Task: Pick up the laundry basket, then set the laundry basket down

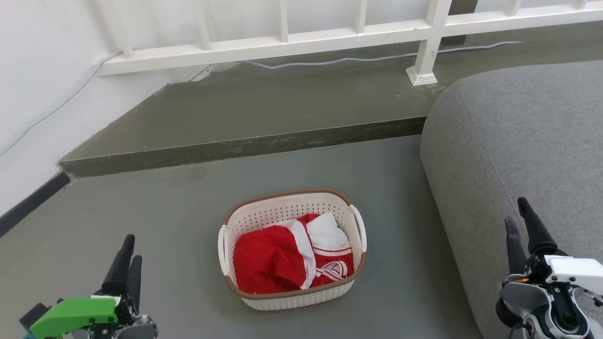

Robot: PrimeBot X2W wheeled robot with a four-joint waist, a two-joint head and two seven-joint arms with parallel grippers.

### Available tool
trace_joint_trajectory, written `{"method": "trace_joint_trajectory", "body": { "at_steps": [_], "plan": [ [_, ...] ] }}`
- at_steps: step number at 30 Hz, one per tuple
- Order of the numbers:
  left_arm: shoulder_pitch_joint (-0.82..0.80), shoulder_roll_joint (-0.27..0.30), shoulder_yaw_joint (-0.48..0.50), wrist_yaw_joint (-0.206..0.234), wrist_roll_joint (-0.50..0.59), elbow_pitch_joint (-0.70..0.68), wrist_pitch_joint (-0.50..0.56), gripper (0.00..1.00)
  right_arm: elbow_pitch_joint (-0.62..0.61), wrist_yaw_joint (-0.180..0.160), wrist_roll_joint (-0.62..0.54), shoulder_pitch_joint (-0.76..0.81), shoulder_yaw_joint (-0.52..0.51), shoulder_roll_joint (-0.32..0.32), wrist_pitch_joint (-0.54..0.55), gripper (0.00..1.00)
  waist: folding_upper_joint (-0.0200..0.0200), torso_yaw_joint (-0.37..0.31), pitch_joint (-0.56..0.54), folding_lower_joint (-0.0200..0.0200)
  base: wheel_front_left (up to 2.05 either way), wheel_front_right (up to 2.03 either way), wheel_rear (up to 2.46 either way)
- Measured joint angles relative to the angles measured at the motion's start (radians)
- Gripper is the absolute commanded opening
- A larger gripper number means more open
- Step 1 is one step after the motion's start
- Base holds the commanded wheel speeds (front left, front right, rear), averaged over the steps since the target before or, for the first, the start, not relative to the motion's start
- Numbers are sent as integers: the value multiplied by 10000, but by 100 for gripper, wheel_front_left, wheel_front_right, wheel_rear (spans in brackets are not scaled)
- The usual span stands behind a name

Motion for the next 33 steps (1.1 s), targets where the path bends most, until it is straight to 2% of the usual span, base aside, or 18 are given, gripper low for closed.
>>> {"method": "trace_joint_trajectory", "body": {
  "at_steps": [10,17,26,33],
  "plan": [
    [-19,0,-163,0,127,-182,-230,100,-178,0,-412,-3,136,-10,-249,100,0,-4,5,0,0,0,0],
    [-151,58,-347,0,748,-410,-489,100,-265,0,-1124,-10,316,-236,-468,100,0,2,18,0,0,0,0],
    [-239,451,-750,0,2174,-523,-961,100,-355,-6,-2500,-33,719,-606,-861,100,0,18,26,0,0,0,0],
    [-324,671,-1001,2,3409,-537,-1150,100,-472,-182,-3664,-86,1009,-859,-1074,100,0,28,23,0,0,0,0]
  ]
}}
